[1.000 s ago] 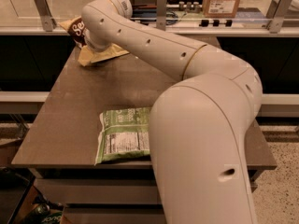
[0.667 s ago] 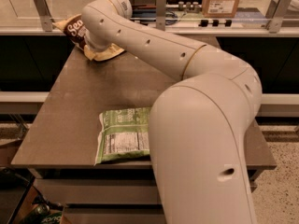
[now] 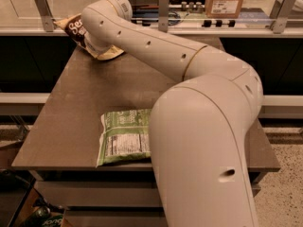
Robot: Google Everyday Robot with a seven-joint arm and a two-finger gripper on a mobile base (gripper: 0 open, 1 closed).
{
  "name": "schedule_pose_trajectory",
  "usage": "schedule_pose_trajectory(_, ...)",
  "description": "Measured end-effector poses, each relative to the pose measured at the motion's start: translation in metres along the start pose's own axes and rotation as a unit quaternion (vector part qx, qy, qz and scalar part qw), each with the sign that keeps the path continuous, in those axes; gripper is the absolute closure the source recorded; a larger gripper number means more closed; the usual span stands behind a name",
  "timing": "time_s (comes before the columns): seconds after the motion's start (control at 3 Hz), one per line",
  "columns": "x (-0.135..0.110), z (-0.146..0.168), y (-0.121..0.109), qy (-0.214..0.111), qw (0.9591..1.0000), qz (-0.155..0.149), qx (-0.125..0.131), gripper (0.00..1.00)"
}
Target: Pick brown chip bag
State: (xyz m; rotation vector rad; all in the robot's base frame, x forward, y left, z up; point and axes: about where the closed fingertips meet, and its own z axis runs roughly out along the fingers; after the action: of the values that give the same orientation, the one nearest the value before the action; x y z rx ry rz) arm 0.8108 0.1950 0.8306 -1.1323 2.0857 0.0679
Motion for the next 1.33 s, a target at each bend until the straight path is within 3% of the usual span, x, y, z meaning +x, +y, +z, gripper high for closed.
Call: schedule_pose_trajectory(1.33,-0.0009,-0.0009,-0.0004,0.000,1.0000,0.000,0.000,1.00)
